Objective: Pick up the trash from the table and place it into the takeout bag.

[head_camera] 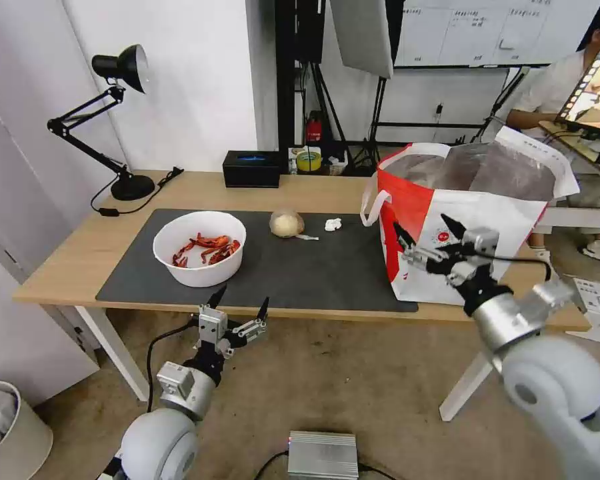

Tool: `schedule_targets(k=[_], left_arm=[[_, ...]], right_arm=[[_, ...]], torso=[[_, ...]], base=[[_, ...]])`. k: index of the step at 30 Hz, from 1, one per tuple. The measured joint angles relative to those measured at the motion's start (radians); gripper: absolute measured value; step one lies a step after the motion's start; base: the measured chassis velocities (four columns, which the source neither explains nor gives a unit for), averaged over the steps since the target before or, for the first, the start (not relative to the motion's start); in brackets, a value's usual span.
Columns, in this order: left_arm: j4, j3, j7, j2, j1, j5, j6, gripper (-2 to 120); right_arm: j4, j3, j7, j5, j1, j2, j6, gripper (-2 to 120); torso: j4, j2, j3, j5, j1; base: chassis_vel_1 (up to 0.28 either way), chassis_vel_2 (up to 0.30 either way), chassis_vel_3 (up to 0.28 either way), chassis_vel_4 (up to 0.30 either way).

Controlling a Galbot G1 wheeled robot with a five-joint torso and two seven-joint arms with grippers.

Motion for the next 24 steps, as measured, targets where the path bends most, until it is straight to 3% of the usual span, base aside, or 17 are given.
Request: schedule_targets(k=[13, 24], left_arm=[[0.036, 0.003, 0.006, -0.019, 0.014, 0.023, -0.020, 100], [0.042, 0.000, 0.009, -0.022, 0.026, 0.036, -0.027, 100]], right_arm=[[-0.029, -0.047, -0.005, -0.093, -0.173, 0.102, 0.042, 100], [-0.088, -0.110, -0.016, -0.167, -0.226, 0.163, 0.092, 100]], torso=[[0.0000, 0.000, 0.000, 0.0000, 0.000], [0.0000, 0.000, 0.000, 0.0000, 0.000]], base=[[0.000, 0.000, 0.000, 0.000], [0.000, 0.000, 0.000, 0.000]])
